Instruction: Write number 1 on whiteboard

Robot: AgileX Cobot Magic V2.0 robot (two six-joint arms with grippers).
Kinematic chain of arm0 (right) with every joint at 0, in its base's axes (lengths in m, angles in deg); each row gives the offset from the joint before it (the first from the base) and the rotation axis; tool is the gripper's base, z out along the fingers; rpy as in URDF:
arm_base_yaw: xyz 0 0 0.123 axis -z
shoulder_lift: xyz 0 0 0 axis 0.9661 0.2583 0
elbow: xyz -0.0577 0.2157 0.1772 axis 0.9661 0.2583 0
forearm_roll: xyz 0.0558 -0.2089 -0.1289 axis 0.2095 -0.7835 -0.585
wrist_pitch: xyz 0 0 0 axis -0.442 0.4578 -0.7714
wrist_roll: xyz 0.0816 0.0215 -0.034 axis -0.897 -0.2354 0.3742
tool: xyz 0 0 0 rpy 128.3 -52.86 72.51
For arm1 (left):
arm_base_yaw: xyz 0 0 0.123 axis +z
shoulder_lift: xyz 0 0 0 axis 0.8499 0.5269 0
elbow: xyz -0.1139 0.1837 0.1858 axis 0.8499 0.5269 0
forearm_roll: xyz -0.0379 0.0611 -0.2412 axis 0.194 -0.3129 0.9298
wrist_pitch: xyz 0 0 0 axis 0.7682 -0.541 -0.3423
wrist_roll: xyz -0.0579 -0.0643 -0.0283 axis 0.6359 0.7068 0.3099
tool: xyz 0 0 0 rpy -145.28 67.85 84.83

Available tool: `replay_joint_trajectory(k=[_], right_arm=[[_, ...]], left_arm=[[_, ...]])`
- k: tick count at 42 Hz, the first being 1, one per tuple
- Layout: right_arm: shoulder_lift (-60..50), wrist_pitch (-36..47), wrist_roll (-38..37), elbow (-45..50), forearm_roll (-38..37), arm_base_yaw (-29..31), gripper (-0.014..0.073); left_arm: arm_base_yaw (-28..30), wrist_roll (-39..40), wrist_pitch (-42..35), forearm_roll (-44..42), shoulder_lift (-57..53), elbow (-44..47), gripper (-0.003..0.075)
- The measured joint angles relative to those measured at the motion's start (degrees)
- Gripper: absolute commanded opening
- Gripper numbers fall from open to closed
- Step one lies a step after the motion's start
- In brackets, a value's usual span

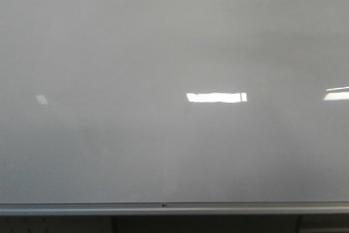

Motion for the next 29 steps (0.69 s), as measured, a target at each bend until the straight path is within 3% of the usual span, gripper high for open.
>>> replay_joint_trajectory(k=[13,29], right_arm=[[15.7,2.8,0.3,-10.1,-1.4,0.0,-0.0059],[20.0,7.6,0.3,-13.3,-2.5,0.0,-0.0059]], left_arm=[[0.0,0.0,0.0,0.0,0.0,0.0,-0.0020],[0.0,0.1,0.0,0.0,0.0,0.0,-0.0020]])
